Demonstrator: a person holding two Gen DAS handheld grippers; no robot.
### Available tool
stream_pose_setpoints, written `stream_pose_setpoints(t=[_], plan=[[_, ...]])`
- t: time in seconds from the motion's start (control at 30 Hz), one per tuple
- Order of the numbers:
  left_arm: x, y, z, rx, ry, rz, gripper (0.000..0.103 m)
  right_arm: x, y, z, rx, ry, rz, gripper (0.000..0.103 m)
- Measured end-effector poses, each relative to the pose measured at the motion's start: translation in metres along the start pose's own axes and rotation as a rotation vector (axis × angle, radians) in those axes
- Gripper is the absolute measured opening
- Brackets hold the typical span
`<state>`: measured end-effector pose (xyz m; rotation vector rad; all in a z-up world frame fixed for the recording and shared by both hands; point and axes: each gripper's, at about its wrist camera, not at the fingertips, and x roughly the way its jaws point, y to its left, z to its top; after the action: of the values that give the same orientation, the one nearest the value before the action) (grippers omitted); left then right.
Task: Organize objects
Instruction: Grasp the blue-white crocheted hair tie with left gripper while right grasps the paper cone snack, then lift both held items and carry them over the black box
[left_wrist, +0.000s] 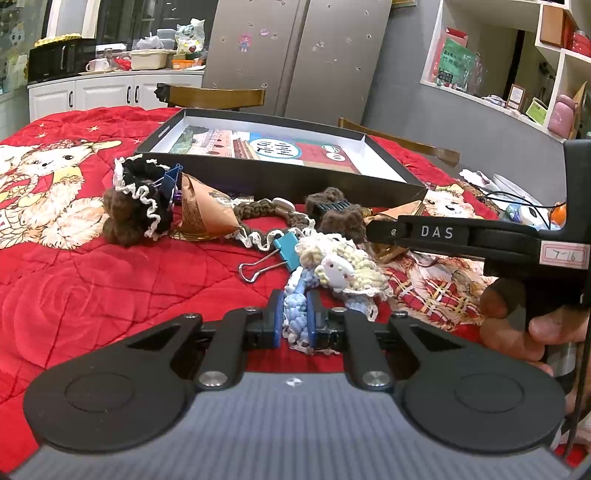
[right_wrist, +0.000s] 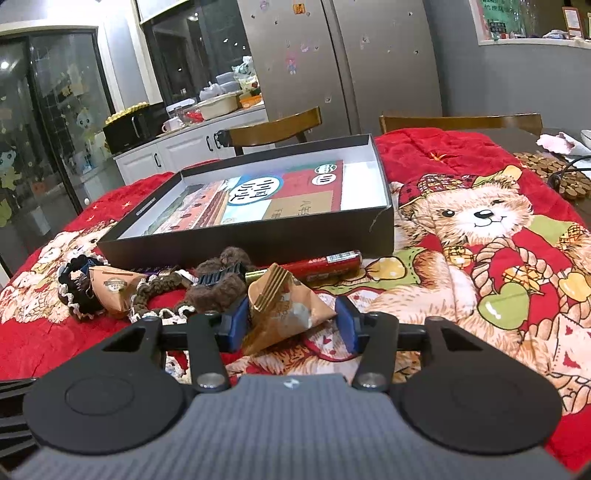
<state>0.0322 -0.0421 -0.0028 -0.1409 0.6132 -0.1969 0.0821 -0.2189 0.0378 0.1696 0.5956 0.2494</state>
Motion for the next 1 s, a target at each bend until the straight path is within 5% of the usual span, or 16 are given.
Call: stream_pose_setpoints(t=[0.4, 1.0], plan=[[-0.007, -0.003, -0.001, 0.03, -0.036, 0.038, 0.015, -0.007, -0.003, 0.0, 0.019, -0.04, -0.038, 0.053], [-0.048, -0.009, 0.004, 0.1, -0.204, 0.031, 0.015, -0.037, 0.017, 0.017, -0.016, -0.136, -0.055, 0.053]])
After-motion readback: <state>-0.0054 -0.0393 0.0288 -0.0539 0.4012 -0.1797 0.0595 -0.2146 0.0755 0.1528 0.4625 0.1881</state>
